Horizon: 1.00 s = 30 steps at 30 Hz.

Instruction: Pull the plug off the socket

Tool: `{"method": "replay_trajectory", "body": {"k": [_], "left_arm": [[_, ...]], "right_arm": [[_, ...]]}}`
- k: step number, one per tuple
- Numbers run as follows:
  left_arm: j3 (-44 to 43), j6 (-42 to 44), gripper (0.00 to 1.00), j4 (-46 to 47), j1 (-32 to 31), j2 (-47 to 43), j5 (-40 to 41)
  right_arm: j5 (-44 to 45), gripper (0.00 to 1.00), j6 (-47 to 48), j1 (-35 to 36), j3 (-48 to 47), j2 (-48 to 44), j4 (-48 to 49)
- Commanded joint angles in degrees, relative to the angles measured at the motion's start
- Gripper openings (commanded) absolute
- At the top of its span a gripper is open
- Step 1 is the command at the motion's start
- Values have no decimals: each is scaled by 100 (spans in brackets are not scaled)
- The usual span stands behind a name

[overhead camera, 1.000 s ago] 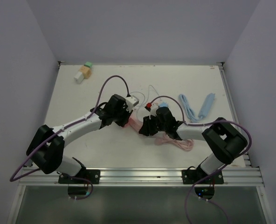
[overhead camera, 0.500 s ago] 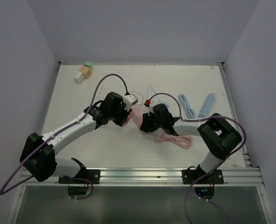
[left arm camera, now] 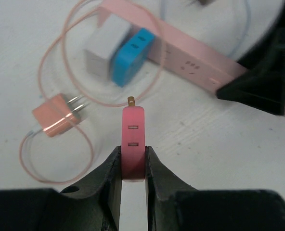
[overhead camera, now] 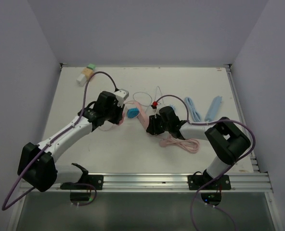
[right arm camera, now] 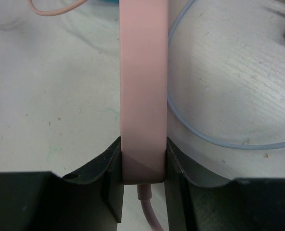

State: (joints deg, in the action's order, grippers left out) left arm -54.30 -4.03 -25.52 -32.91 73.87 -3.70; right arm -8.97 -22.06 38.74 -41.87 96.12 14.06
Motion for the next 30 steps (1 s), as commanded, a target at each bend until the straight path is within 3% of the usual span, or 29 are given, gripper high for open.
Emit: {"method": "replay_trajectory", "body": {"k": [1,5,11,20,24,27,30], "left_arm": [[235,-510,0,310,670,-4,720],[298,-1098,0,398,1250,207,1109],[490,-1915,3,811,1550,638,1082],[825,-2129,45,1181,1840,664,802],[702,-1917,74,944,1840,480,705],[640,-1707,81,864,1840,269,486],[588,-1356,81,969,1771,-90,-172]], "right_arm": [[194,0,27,-156,249,-198,-133],[-51,0,36,-156,284,-225,43],[-324,0,62,-148,355,-269,272],[-948,0,71,-148,416,-286,597],[-1185,0,80,-148,443,-295,738],[-1326,0,71,-139,478,-313,852],[-1432,0,79,-104,504,-339,949]]}}
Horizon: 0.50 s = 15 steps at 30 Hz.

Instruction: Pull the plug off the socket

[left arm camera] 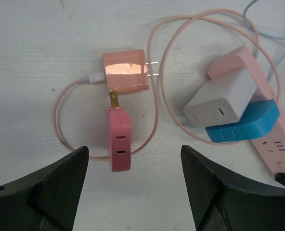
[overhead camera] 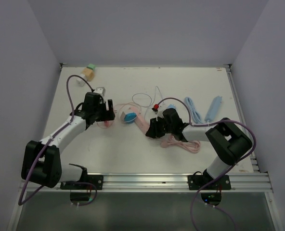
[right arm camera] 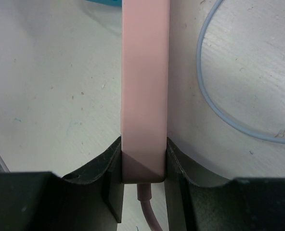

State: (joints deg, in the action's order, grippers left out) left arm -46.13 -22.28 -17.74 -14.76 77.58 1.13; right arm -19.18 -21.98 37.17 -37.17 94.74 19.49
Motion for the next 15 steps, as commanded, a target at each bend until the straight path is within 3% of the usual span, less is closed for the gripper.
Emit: {"method": "replay_trajectory", "body": {"k": [1,8,15], "left_arm": [[-239,575,81,235,-96,-533,-744],[-528,1270,80,315,-1202,-613,-350],[-757,1420,63,517,-1582,-174,-139]], "right_arm": [[-420,0,88,62,34,-201,407],[-473,0,229,229,-10,-219,416],[-481,0,308,317,-19,-245,407]]}}
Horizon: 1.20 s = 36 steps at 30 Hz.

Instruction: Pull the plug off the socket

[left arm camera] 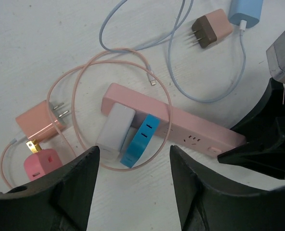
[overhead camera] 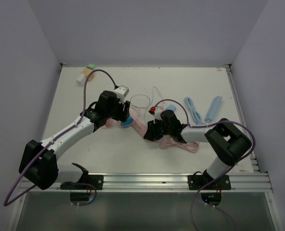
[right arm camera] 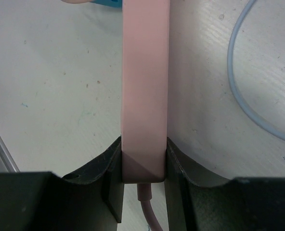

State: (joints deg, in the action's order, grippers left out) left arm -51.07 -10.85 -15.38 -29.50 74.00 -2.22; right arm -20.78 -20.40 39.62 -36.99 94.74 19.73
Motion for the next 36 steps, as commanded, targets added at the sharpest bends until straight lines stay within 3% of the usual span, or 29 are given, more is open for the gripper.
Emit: {"method": "replay_trajectory", "body": {"k": [1,14,22,26,36], "left_arm": [[-324,294,62,263,-135,307,369],[-378,444,61,96,-610,915,942],[-246,365,59,61,-750,994,899],[-254,312,50,-9,-830,1038,890],[-254,206,51,-308,-909,889,1126]], "right_arm": [[-313,0,159,90,-36,-263,383],[-260,0,221,161,-54,-263,365],[-243,0,221,161,-71,-237,357],[-190,0,221,161,-62,-237,348],[-155,0,230,161,-62,-245,330]]}}
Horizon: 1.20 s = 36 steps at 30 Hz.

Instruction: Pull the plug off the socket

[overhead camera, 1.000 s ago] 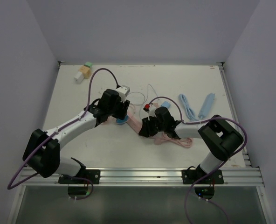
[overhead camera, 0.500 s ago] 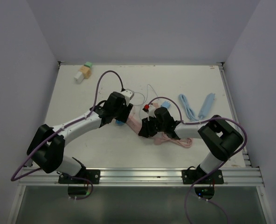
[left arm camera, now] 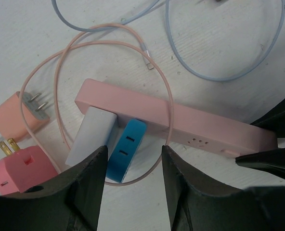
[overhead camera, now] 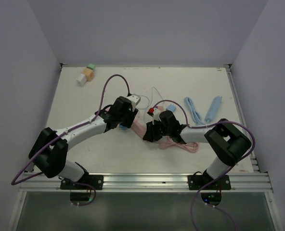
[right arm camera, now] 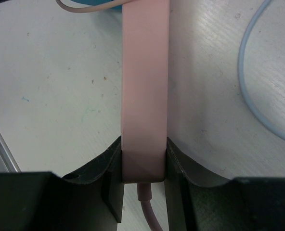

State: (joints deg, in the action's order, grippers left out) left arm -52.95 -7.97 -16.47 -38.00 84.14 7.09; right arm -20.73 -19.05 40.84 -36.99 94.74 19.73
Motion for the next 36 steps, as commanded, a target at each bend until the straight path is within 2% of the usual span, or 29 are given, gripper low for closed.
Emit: {"method": "replay_trajectory", "body": {"k": [1,4,9,12,18,26,29,36], "left_arm": [[-58,-91,53,-207,-50,-143,283],[-40,-135,56,-251,-50,-178,687],[-14,-152,55,-234,-50,-74,750],[-14,-144,50,-216,-50,-3,566],[13,-153,49,-155,-67,-11,135],[30,-275,43,-304,-155,15,-24],[83,-267,40,-331,-182,24,116],[74,-293,39,-383,-182,129,521]], "right_arm": [[-159,0,94,47,-62,-245,330],[-151,0,94,38,-71,-254,321],[-151,0,112,47,-62,-263,321],[-142,0,103,38,-62,-245,321],[-142,0,103,38,-71,-237,321],[-124,0,103,47,-71,-237,321],[-124,0,103,38,-71,-237,321],[-133,0,103,38,-71,-236,321]]}}
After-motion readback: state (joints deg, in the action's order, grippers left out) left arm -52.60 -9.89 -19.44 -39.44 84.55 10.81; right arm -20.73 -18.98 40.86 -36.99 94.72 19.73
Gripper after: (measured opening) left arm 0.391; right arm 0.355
